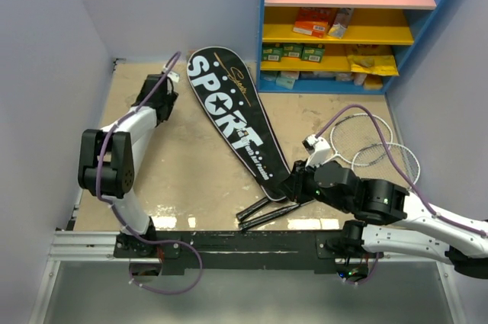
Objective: Pack up the badminton gear
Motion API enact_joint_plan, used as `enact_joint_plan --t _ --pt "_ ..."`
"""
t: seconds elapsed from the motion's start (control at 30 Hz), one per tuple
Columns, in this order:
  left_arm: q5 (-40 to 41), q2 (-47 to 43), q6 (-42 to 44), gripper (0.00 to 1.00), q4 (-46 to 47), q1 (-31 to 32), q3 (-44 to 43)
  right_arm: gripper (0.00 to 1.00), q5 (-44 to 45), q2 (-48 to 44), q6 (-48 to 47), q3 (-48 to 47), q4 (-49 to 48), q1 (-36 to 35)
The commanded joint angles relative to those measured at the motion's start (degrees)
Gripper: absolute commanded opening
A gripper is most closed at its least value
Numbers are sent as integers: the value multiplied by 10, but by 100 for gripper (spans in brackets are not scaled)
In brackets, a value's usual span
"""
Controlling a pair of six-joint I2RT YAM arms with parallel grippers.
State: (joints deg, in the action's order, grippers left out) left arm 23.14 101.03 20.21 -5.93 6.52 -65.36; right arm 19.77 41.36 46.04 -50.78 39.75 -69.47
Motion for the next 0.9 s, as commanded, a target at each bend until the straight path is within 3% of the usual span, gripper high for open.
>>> enact_joint_plan --t 0.0,0.03,0.2,0.37,0.5,0.53,0.63,0.77,0.87 --pt "24 -4 1 93 31 -52 -37 22 0 -4 4 10 -9 -3" --pt "20 -4 -5 100 30 -56 -38 24 1 -4 5 13 -9 -3" --pt "14 -20 -67 100 10 -60 -64 35 30 10 13 17 -10 -4" --pt "-78 -75 -151 100 -64 -42 -122 46 61 56 5 -12 -34 2" --pt "-143 -146 -180 100 -93 27 -123 50 15 140 -44 -8 -81 89" --pt "-165 -168 -177 100 -108 45 -120 50 -42 148 -66 1 -102 153" --pt "-208 -189 -196 100 -168 115 -119 51 -76 188 -91 24 -164 250" --pt "-196 -235 -222 100 -183 230 -38 53 -134 266 -110 40 -238 328" --pt "-208 -269 -241 100 -175 266 28 53 -197 342 -126 49 -300 376"
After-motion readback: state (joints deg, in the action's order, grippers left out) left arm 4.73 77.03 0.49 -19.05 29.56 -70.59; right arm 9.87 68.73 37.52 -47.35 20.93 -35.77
